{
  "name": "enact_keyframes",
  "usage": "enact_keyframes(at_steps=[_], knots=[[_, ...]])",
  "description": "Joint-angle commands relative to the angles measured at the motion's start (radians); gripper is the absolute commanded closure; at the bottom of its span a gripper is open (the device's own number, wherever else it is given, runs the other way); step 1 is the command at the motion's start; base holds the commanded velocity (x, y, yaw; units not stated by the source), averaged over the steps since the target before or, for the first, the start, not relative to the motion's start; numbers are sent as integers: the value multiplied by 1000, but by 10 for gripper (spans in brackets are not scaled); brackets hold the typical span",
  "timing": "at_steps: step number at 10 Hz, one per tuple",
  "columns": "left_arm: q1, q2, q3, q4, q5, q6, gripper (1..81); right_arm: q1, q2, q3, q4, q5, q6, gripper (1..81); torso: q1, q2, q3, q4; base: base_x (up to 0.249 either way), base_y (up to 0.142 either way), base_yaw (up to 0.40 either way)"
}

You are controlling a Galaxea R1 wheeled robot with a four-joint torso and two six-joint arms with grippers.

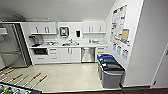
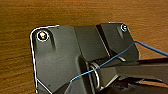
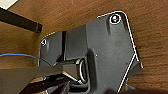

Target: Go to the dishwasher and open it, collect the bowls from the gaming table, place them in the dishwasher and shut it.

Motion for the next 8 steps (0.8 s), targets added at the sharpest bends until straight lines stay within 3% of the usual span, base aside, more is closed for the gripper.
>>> enact_keyframes(at_steps=[1,8], knots=[[-54,-16,6,3,44,4,10,53,-25,8,-11,-42,-1,10,0,0,0,0,268,0,0],[-54,-16,7,3,45,5,10,54,-23,3,-11,-42,-1,10,0,0,0,0,269,0,0]])
